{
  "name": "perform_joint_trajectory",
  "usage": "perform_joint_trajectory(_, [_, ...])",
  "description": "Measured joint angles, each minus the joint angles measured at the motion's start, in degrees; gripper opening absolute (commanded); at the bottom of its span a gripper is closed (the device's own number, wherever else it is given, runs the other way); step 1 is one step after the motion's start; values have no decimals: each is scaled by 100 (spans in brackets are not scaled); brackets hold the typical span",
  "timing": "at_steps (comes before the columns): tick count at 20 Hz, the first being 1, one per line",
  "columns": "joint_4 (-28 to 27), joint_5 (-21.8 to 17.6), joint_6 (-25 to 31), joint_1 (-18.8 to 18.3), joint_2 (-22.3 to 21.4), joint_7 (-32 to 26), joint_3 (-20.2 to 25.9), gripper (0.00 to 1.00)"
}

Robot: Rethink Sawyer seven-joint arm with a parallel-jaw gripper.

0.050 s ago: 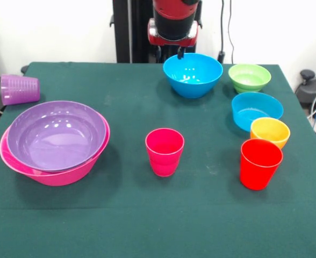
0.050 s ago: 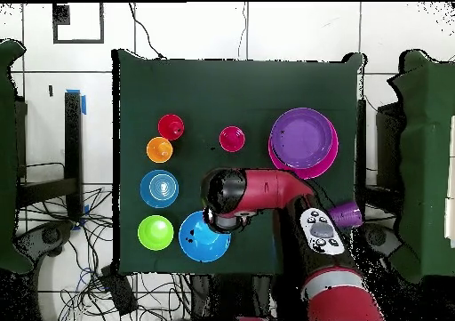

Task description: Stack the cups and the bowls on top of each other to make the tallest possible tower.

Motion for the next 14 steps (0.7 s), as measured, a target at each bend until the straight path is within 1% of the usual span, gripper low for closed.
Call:
perform_joint_trajectory(7, [129, 54, -23, 245, 383, 65, -216, 100])
perform_joint_trajectory(10, [162, 79, -141, 312, 535, 97, -242, 100])
perform_joint_trajectory(14, [200, 88, -503, 412, 819, 144, -254, 100])
